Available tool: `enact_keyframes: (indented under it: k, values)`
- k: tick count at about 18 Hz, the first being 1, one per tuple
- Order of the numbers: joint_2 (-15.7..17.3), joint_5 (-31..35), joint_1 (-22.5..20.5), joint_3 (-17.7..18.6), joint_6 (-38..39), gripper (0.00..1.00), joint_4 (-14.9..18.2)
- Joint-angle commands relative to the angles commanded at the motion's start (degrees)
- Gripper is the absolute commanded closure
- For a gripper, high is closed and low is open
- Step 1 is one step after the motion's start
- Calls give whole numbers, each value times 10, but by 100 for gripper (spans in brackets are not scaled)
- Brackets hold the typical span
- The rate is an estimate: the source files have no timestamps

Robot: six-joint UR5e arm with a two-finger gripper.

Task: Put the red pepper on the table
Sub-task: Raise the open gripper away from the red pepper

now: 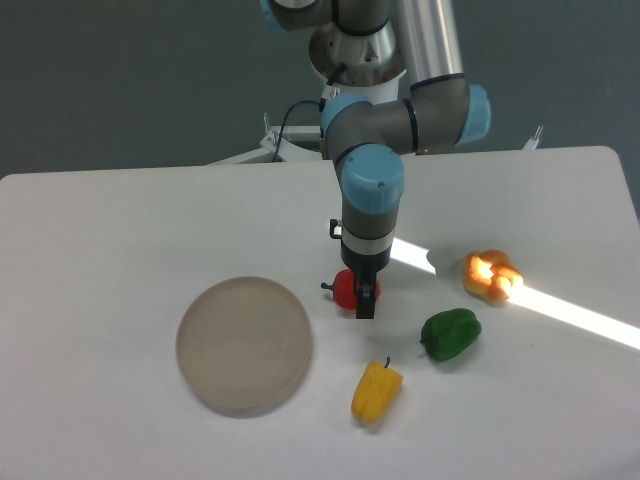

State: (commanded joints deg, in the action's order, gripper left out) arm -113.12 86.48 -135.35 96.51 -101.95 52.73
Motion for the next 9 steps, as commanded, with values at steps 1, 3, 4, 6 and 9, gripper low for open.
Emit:
enact_keyframes:
  k: [1, 3, 4, 6, 9]
  values:
    - [3, 3, 0, -6, 0, 0, 2]
    - [9, 4, -4, -33, -4, 0, 35]
    - [10, 5, -4, -47, -5, 0, 53]
    - [11, 9, -5, -80, -5, 0, 90]
    - [9, 9, -5, -116, -4, 0, 126]
